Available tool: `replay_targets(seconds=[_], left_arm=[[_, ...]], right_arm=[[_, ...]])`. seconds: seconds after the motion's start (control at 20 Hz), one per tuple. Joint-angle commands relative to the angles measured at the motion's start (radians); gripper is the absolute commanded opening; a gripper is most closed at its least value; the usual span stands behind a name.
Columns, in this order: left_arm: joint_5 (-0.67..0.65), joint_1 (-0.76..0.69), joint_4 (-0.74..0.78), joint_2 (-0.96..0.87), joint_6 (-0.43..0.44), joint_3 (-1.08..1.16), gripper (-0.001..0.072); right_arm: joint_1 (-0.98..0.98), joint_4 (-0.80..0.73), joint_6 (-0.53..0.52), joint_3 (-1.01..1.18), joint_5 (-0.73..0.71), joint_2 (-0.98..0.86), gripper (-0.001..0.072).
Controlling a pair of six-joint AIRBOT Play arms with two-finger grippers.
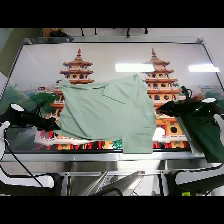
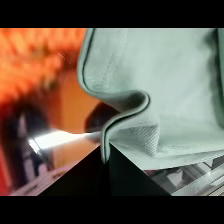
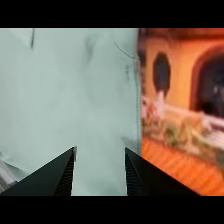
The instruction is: Fold the shirts.
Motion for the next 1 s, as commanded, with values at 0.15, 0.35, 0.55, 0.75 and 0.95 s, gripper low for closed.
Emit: replay_targets(seconds=[0.15,0.35,0.55,0.75,0.95], left_arm=[[-0.010,-0.004,-0.017,0.001,-0.010,0.029,0.0014],[-0.013,-0.004,-0.021,0.001,-0.011,0.029,0.0014],[-0.042,-0.004,-0.021,0.002,-0.011,0.029,0.0014],[-0.059,-0.004,-0.032,0.019,-0.047,0.029,0.0013],[-0.144,-0.004,-0.179,0.204,-0.019,0.133,0.0009]], right_arm=[[0.058,-0.212,0.092,-0.005,0.034,-0.062,0.0362],[0.175,-0.216,0.095,-0.006,0.058,-0.062,0.0362],[0.240,-0.214,0.090,-0.006,0.107,-0.053,0.0295],[0.241,-0.169,0.061,-0.005,0.118,0.013,0.0019],[0.240,-0.021,0.026,0.170,0.132,0.204,0.0019]])
